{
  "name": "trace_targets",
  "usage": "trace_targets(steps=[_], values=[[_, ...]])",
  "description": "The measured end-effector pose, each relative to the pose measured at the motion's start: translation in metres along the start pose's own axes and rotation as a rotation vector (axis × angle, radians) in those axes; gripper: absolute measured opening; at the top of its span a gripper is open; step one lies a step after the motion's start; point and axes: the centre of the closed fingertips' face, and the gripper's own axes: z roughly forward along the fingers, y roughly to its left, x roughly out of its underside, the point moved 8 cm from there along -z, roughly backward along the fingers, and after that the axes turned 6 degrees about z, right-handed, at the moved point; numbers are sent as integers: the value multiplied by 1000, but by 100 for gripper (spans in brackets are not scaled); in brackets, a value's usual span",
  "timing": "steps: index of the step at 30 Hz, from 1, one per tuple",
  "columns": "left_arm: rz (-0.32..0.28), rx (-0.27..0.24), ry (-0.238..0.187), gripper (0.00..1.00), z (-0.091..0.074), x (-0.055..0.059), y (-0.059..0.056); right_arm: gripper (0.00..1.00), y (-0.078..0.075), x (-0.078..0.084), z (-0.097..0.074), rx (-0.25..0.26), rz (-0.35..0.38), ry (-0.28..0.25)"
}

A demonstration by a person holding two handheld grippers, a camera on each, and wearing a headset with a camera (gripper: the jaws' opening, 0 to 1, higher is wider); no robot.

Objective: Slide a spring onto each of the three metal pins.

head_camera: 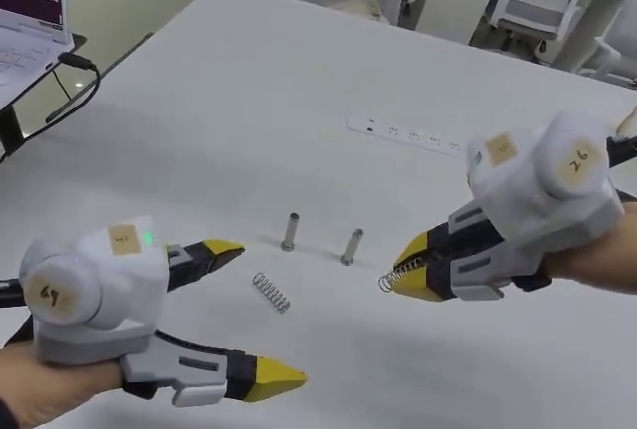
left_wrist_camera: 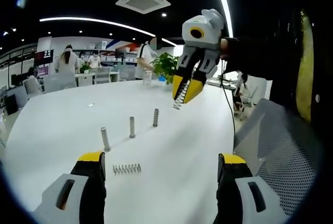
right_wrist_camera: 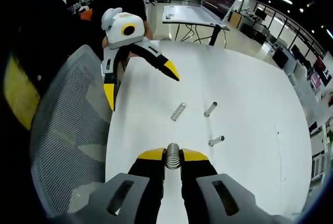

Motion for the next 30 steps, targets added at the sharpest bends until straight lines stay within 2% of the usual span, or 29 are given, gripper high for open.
trace_targets(steps=[3,7,11,19,25,30], values=[[-4,-20,20,87,-3,6,2,8,-11,-2,-1,10,4,5],[-9,-42,19,86,-7,8,5,8,-25,-6,0,20,-2,29],[-22,-60,24,86,-12,14,7,8,-44,-13,5,26,-20,72],[-28,-86,27,84,-19,18,11,8,-72,-24,16,2,-42,144],[-34,-95,32,83,-21,21,11,8,-85,-28,31,-19,-53,183],[-39,-100,37,82,-23,23,11,8,-90,-29,45,-33,-71,206]])
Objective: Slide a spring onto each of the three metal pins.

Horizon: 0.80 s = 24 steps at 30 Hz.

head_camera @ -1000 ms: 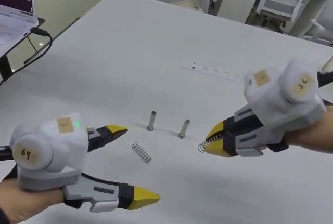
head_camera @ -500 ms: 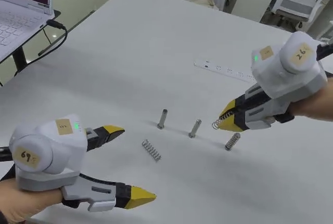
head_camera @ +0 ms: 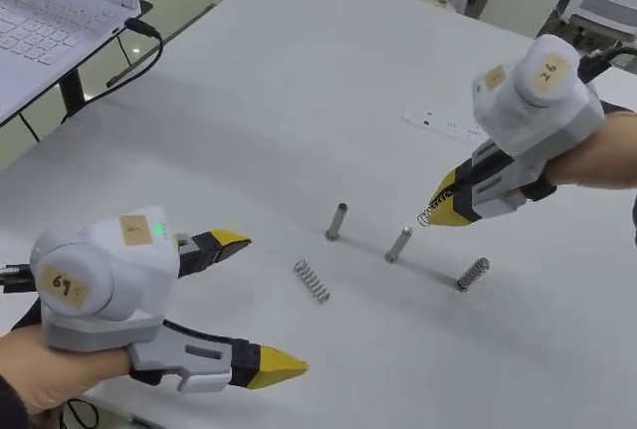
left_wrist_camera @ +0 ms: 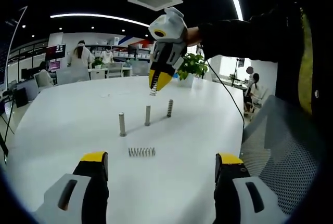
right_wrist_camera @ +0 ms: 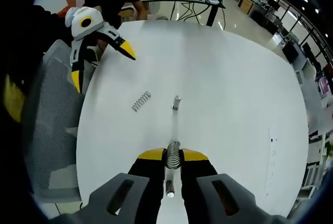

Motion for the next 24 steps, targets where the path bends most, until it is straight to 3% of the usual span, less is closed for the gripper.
trace_targets(steps=[8,24], values=[[-14,-3,-1,80,0,3,0,8,-5,2,15,-16,-23,35],[-22,4,-6,79,7,2,3,8,-10,6,21,-39,-22,59]])
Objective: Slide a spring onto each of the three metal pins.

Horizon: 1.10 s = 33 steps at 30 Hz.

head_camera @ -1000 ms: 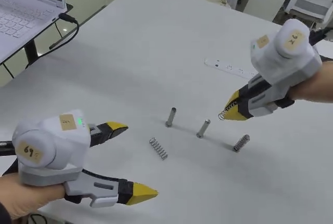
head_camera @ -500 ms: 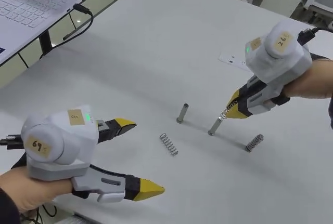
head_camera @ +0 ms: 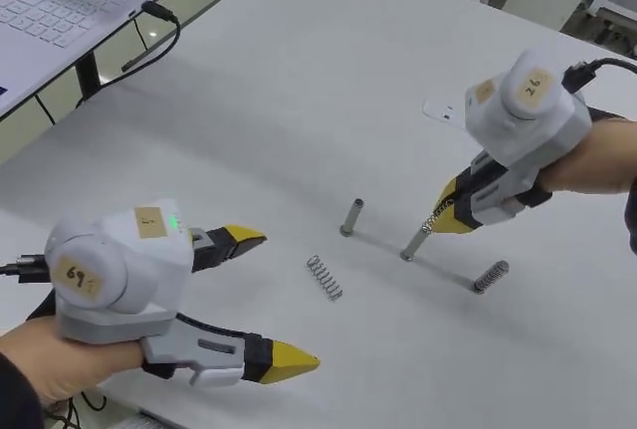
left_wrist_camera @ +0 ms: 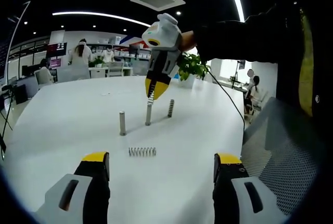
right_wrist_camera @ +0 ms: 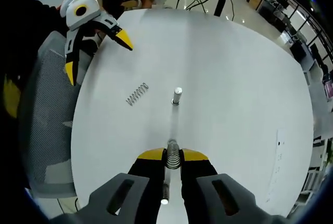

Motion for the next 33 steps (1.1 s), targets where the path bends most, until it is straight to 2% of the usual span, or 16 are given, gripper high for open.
trace_targets(steps=[7,33], values=[[-1,1,3,78,-1,0,-1,8,-1,0,3,-9,2,-1],[-10,-4,2,74,-6,2,2,8,4,4,41,-36,7,46]])
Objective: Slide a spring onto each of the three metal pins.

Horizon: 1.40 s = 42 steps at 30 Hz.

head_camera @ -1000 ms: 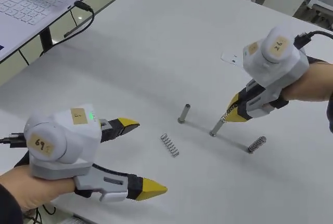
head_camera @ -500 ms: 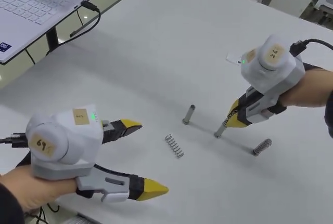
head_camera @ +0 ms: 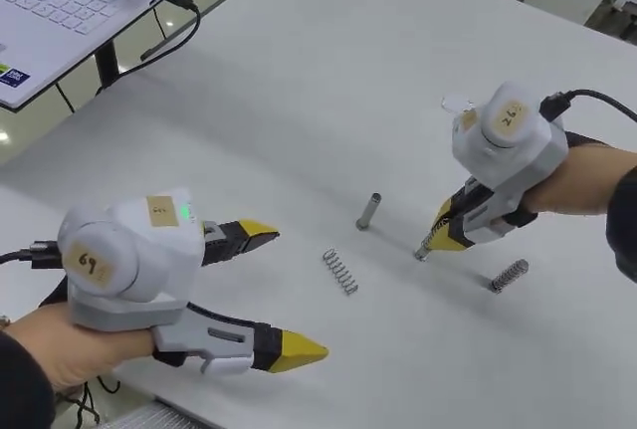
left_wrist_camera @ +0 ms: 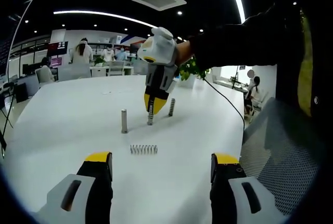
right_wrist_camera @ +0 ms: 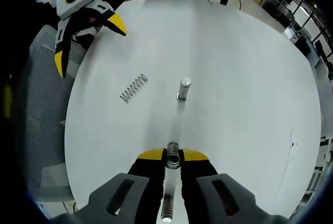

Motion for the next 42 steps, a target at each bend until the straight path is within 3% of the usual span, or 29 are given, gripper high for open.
trace_targets(steps=[21,33,40,42], values=[[-4,7,8,72,0,1,1,9,1,4,14,2,5,5],[-2,15,13,72,1,1,1,28,-2,9,6,19,36,-29],[4,21,16,72,2,-2,0,48,-5,15,1,40,78,-76],[4,23,18,72,3,-1,0,50,-5,17,0,40,87,-78]])
